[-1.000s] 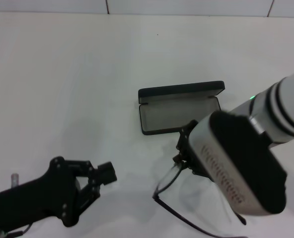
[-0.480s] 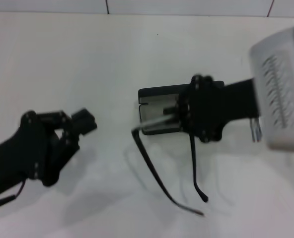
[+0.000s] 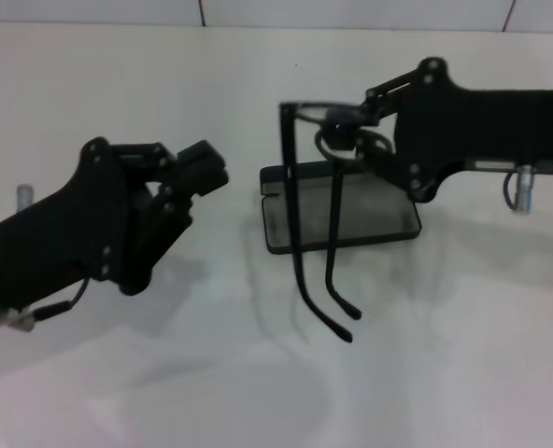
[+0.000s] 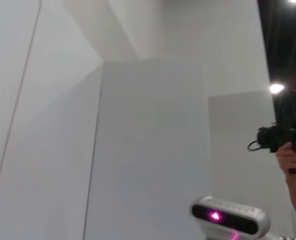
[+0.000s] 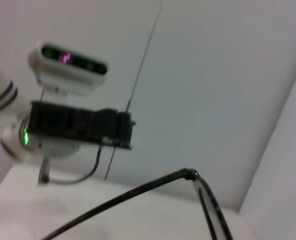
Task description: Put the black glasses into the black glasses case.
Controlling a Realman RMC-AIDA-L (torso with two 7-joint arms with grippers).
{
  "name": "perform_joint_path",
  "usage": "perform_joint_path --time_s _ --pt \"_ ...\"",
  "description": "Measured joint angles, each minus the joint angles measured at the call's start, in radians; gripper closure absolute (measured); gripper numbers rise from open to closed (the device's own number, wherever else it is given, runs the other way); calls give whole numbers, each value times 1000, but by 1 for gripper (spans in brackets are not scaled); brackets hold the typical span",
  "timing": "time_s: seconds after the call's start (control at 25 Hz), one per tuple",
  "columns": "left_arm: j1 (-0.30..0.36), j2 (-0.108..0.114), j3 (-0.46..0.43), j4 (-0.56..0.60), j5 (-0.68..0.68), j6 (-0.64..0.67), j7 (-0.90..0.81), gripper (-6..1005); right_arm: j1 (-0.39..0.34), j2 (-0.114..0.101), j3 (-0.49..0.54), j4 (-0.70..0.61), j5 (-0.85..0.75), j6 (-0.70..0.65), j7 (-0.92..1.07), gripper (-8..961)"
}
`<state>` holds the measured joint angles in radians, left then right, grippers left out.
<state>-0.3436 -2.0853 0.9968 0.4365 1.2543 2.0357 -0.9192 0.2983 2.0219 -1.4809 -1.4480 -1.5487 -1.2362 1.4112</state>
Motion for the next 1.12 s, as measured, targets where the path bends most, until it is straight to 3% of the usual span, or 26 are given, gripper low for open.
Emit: perform_joint_path --time_s 0.28,0.56,1.12 --pt "-58 -2 117 5 -41 0 8 949 54 -1 77 242 222 -134 -117 849" --pt "-72 -2 294 10 -188 1 31 967 115 4 71 394 255 -157 -173 849" --pt "-68 -5 303 -18 -199 -5 37 967 141 6 14 463 325 -158 -232 850"
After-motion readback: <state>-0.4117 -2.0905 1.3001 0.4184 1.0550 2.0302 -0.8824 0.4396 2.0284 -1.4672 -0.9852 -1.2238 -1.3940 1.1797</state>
